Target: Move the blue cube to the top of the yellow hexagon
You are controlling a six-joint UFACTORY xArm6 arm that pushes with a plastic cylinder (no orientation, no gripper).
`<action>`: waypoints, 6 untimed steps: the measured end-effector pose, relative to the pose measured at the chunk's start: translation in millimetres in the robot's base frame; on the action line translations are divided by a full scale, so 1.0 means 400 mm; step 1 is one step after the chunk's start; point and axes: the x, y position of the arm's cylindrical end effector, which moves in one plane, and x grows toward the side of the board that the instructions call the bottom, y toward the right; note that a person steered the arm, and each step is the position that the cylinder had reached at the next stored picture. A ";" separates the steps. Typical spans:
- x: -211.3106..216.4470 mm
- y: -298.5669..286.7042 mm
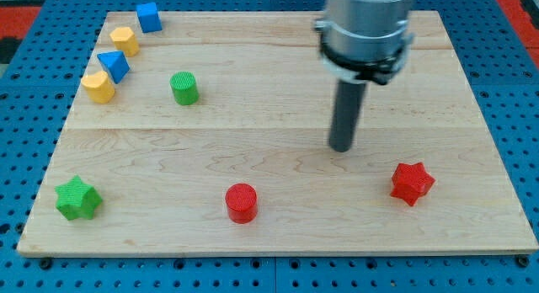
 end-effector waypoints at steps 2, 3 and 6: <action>-0.036 0.032; -0.105 -0.066; -0.596 -0.567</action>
